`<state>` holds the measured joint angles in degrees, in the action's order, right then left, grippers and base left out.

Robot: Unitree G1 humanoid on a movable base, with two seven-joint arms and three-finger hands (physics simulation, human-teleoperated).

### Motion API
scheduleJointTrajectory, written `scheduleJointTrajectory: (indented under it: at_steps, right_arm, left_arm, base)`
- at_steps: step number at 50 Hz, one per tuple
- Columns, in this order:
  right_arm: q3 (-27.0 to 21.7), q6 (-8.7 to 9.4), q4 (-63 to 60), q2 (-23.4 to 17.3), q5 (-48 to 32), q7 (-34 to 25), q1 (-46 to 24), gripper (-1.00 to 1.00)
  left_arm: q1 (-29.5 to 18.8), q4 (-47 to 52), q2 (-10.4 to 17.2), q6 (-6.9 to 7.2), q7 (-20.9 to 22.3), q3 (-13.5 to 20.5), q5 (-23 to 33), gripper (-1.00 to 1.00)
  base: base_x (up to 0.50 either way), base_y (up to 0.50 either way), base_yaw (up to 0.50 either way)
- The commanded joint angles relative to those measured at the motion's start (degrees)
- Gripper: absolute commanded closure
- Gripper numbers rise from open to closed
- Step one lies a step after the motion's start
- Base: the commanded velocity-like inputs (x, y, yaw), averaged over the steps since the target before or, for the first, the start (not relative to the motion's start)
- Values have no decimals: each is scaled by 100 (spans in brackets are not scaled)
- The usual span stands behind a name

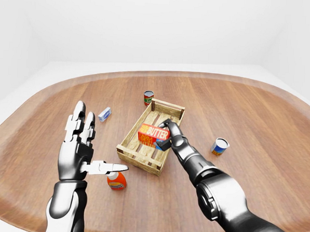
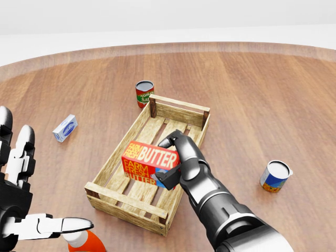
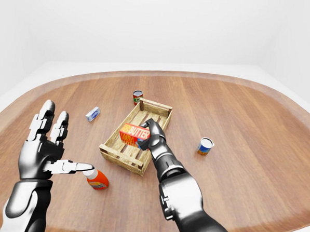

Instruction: Pick up the butter and put it in the tray.

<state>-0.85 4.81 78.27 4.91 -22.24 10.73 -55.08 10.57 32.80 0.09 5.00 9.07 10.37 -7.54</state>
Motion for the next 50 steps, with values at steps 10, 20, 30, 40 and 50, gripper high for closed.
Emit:
scheduleJointTrajectory:
  at_steps: [10,20,30,40,50]
  right_arm:
    - [-329,-26,-150,24,232,99,-154,-100]
    - [-309,-88,-152,30,290,91,-99,-100]
    - [-286,-143,-158,40,274,96,-45,-100]
    - [-176,19,-475,33,424,-77,-243,-100]
    - [392,19,-3803,-4,482,-823,578,-100]
  left_arm:
    - [-18,45,3,0,31,68,-57,-100]
    - [-8,12,0,0,32,37,-37,-100]
    - [6,44,-5,0,36,53,-49,-100]
    - [2,64,-5,0,33,69,-59,-100]
    - [5,108,-7,0,22,77,-65,-100]
  base:
    - [0,0,0]
    - [0,0,0]
    - [0,0,0]
    - [0,0,0]
    - [0,0,0]
